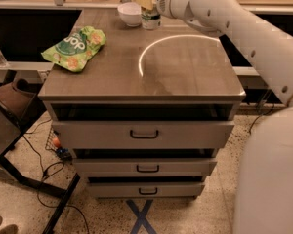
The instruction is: Move 7up can near white bowl
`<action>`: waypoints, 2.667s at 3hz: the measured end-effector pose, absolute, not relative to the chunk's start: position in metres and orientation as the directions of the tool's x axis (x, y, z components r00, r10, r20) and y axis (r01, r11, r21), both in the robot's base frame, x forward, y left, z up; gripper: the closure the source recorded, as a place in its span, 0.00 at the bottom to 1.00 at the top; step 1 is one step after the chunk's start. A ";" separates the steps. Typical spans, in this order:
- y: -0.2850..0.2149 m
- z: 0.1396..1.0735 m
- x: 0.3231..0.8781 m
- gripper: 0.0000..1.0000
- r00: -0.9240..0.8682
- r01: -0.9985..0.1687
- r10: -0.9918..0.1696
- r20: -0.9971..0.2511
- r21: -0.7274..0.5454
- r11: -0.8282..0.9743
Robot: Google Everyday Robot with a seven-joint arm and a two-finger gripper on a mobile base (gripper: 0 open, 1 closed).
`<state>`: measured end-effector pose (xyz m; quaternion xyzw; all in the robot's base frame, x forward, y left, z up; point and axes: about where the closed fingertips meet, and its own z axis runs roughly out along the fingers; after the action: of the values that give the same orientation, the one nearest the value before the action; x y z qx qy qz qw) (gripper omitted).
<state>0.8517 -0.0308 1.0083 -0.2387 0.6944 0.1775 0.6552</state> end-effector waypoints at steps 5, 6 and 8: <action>-0.100 0.972 0.941 1.00 -0.007 -0.385 -0.061 -0.998 -0.054 0.921; -0.105 0.969 0.944 1.00 -0.007 -0.363 -0.067 -0.998 -0.060 0.930; -0.116 0.959 0.950 1.00 -0.007 -0.332 -0.073 -0.997 -0.066 0.941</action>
Offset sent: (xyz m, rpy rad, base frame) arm 0.0904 -0.0747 -0.0271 0.0463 -0.0315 -0.1387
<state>0.9496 -0.1157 0.9592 -0.1437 0.7034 0.0938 0.6898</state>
